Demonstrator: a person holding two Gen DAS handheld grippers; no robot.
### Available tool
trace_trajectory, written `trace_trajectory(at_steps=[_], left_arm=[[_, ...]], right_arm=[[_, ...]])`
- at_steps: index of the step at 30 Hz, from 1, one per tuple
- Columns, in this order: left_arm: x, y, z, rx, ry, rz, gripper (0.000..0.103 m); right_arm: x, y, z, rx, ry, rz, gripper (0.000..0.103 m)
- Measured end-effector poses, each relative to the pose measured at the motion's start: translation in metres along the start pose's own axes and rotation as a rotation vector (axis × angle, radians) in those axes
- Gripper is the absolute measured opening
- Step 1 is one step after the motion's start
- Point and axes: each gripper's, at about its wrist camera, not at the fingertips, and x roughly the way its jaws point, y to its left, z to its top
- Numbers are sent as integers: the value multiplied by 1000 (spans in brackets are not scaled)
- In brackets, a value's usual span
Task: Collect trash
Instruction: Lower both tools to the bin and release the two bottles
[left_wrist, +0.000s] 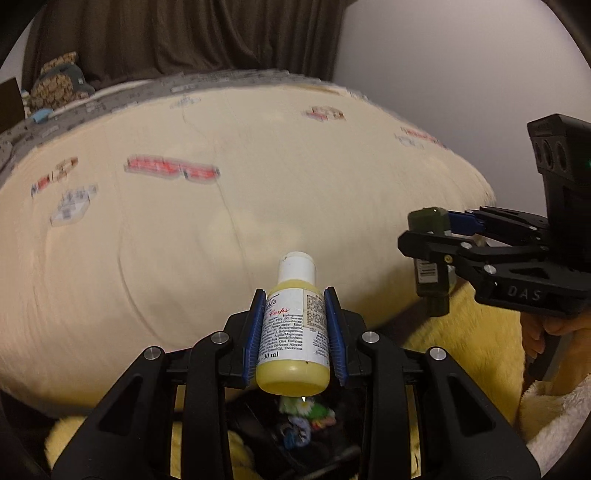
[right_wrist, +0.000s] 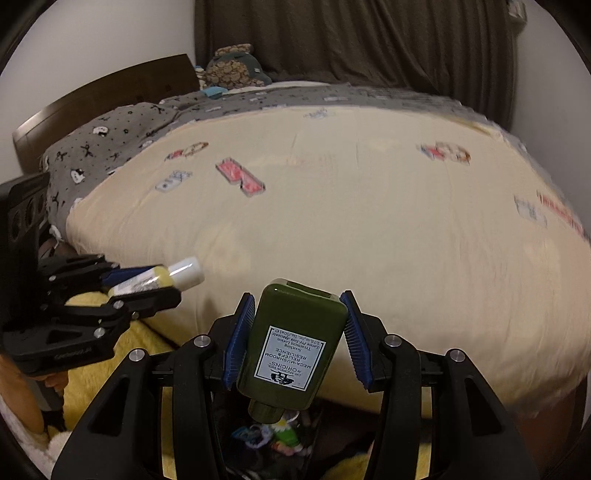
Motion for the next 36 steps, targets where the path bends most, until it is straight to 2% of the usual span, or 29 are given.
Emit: trace_trajectory(at_steps=[7, 19, 29, 30, 31, 33, 36], left_arm=[[27, 3, -43, -46, 127, -17, 30], [79, 1, -92, -61, 324, -45, 30], [93, 0, -92, -53, 361, -44, 30], [95, -2, -91, -54, 362, -44, 37], [94, -2, -90, -55, 358, -41, 48], [88, 1, -86, -51, 344, -28, 58], [72, 5, -78, -44, 297, 13, 76]], right_arm=[[25, -1, -50, 74, 115, 29, 49], [61, 2, -88, 123, 218, 27, 49], [68, 6, -89, 116, 245, 13, 50], [67, 4, -88, 118, 243, 11, 52], [67, 4, -87, 121, 239, 6, 60], [61, 2, -83, 126, 216, -16, 73], [49, -2, -76, 133, 174, -45, 81]])
